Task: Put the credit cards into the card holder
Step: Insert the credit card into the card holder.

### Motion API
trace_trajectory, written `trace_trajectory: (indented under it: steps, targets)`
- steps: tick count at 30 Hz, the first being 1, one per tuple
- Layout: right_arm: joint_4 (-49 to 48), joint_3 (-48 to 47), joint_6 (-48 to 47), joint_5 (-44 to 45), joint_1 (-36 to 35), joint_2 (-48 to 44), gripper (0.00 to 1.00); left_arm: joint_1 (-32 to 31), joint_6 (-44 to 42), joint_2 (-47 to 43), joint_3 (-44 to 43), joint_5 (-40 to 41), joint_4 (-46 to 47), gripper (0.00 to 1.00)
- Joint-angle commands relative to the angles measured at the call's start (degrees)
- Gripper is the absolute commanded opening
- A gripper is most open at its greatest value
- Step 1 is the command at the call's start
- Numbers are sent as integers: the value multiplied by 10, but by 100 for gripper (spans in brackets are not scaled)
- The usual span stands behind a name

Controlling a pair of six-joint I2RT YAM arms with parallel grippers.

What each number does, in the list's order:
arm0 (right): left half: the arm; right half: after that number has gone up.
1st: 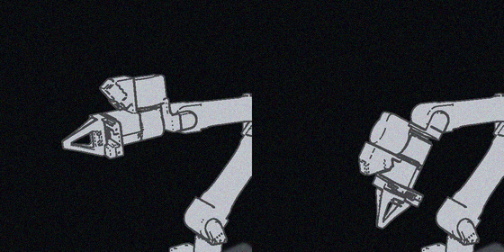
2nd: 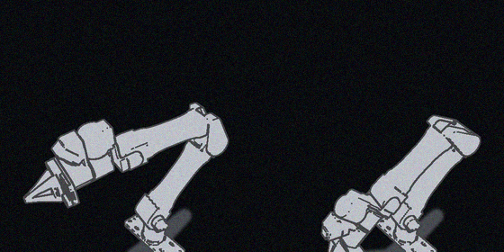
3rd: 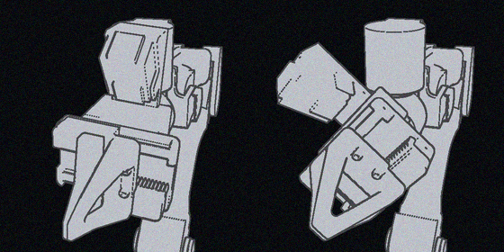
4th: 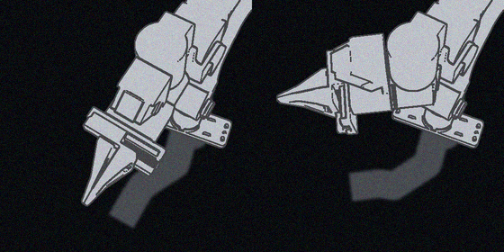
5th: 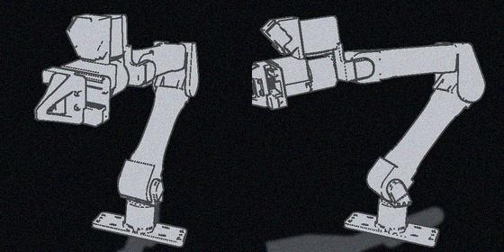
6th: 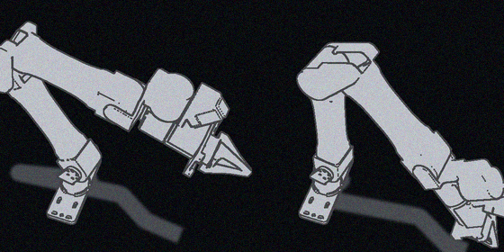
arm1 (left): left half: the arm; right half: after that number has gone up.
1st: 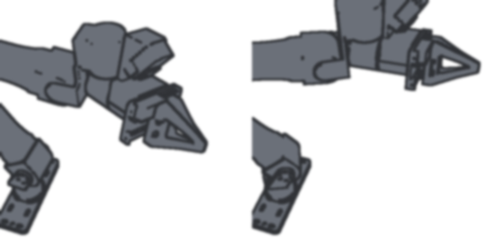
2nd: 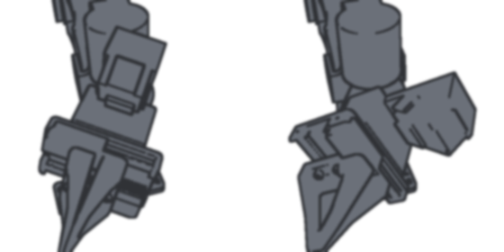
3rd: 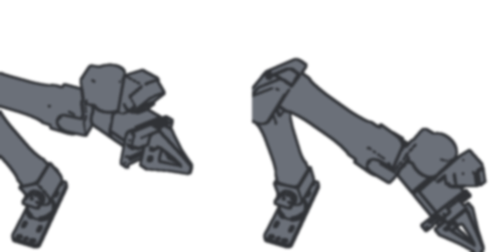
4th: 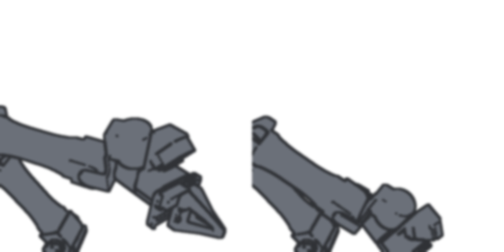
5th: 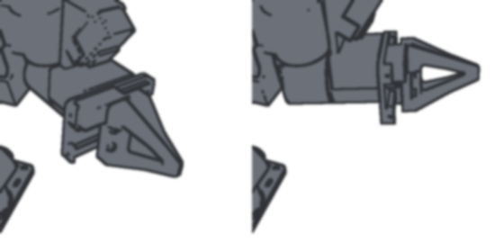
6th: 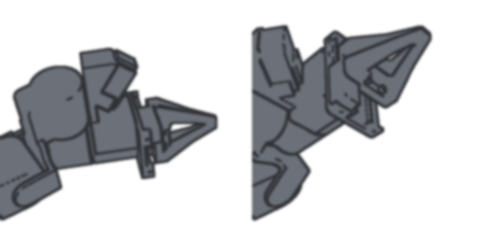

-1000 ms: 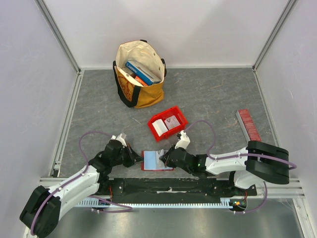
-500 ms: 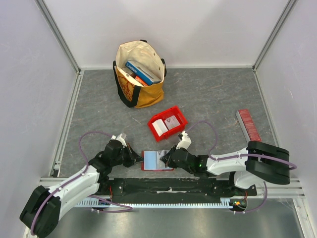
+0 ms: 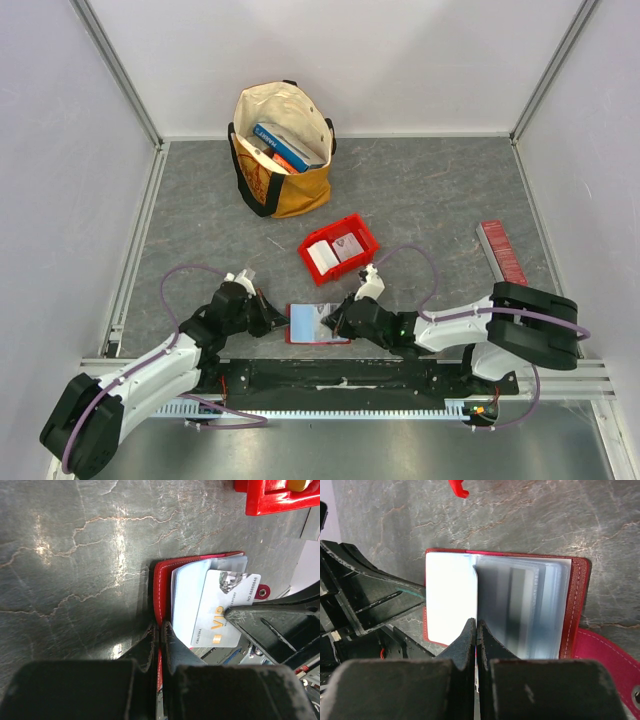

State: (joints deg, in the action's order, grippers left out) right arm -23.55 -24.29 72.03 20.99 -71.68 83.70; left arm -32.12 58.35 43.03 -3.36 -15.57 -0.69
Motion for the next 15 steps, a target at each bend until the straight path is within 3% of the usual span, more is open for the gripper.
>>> trace_trajectory:
  steps: [1, 15]
  targets:
    - [-22, -7, 14, -13, 8, 24, 0, 0, 9, 1, -3, 5, 5, 2]
    - [-77, -1, 18, -49, 15, 73, 0, -1, 10, -1, 2, 4, 5, 2]
